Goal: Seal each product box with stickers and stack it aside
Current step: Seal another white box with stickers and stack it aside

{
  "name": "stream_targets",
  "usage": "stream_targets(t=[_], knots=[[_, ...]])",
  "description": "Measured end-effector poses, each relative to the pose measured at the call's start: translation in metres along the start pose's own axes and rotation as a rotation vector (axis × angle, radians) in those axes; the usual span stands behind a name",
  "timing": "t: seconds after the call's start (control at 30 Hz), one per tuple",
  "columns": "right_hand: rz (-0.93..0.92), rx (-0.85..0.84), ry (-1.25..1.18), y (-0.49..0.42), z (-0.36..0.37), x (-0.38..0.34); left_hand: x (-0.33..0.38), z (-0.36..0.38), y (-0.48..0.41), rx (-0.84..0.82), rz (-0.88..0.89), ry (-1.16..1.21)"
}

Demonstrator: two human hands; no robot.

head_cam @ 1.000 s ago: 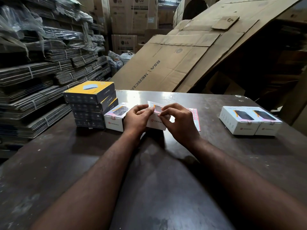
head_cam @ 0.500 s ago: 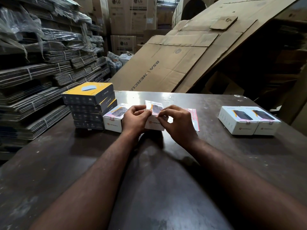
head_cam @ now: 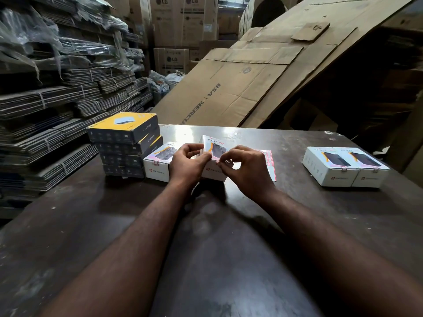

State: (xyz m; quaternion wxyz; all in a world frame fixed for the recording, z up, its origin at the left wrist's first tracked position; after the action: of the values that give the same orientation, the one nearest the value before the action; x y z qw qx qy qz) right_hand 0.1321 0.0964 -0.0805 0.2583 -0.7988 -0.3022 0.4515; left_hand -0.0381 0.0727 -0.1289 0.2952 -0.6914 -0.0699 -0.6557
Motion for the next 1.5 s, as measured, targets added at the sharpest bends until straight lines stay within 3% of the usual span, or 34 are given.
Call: stream_targets(t=[0.7, 1.37, 1.5], knots=[[0.267, -0.058, -0.189, -0.006, 0.004, 0.026, -0.011, 0.005, -0.003, 0.003, -0.054, 0.103], [0.317, -0.022, -0.255, -0.006, 0.003, 0.034, -0.005, 0.008, 0.001, 0.019, -0.042, 0.130], [0.412, 0.005, -0.314, -0.003, 0.005, 0.041, -0.001, 0.010, 0.004, 0.020, -0.040, 0.188]])
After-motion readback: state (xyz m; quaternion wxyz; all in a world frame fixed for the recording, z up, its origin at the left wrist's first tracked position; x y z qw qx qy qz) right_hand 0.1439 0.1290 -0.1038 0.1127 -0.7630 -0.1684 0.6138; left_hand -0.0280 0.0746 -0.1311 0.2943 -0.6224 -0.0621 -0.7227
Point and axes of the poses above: each hand's wrist, its own y-axis away from the middle knuckle, its own z-axis out of the palm, x = y × z, the point moved 10 cm from there along -y, towards the middle knuckle, and after that the axes turned 11 degrees about z, right-handed, at the moved point
